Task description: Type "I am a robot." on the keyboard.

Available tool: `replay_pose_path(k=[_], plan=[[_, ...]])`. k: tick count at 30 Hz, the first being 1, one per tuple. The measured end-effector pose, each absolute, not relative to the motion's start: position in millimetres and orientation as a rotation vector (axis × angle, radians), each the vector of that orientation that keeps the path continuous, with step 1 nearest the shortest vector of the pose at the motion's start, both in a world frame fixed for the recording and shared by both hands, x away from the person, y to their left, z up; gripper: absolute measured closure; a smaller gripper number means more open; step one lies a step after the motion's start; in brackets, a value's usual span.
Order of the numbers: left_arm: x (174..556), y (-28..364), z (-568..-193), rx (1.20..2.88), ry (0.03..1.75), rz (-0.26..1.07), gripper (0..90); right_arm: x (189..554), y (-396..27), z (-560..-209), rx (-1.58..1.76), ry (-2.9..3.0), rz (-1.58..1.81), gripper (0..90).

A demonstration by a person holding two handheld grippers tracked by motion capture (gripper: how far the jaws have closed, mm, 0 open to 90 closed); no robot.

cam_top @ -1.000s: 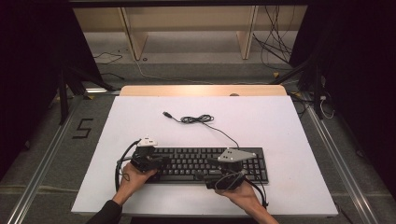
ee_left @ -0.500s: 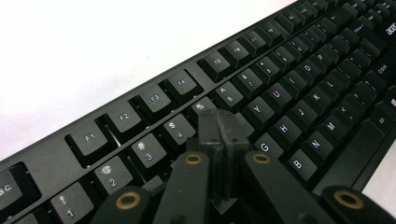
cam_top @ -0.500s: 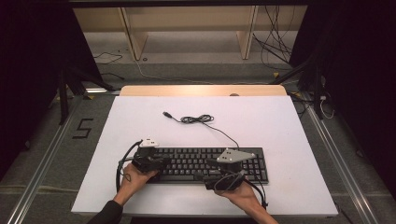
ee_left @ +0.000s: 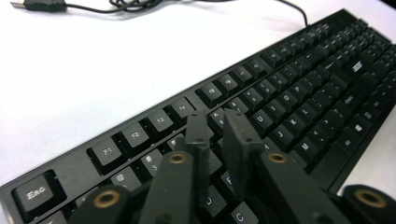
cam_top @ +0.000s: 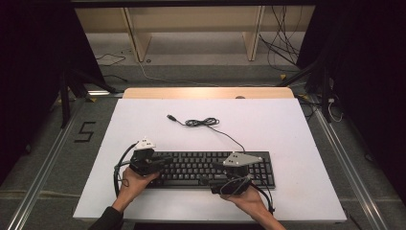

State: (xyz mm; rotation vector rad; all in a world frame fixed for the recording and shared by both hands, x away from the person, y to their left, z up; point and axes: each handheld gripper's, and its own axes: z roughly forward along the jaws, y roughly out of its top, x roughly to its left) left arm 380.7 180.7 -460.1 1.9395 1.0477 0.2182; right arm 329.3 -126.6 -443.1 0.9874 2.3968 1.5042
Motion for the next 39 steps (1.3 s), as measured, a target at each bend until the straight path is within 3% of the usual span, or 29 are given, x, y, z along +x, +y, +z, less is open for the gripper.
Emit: replay_pose_path(k=[16,29,39], plan=[[366.0,195.0,-451.5,1.822,1.04,0.185,42.0,336.1,-126.7,-445.8,1.011,2.384,1.492,32.1],[356.5,202.4,-451.7,1.771,1.037,0.183,33.3,345.8,-120.5,-448.3,1.021,2.398,1.45,34.1],[351.1,205.0,-452.8,1.77,1.033,0.19,31.2,355.0,-116.1,-451.0,1.035,2.412,1.406,42.5]])
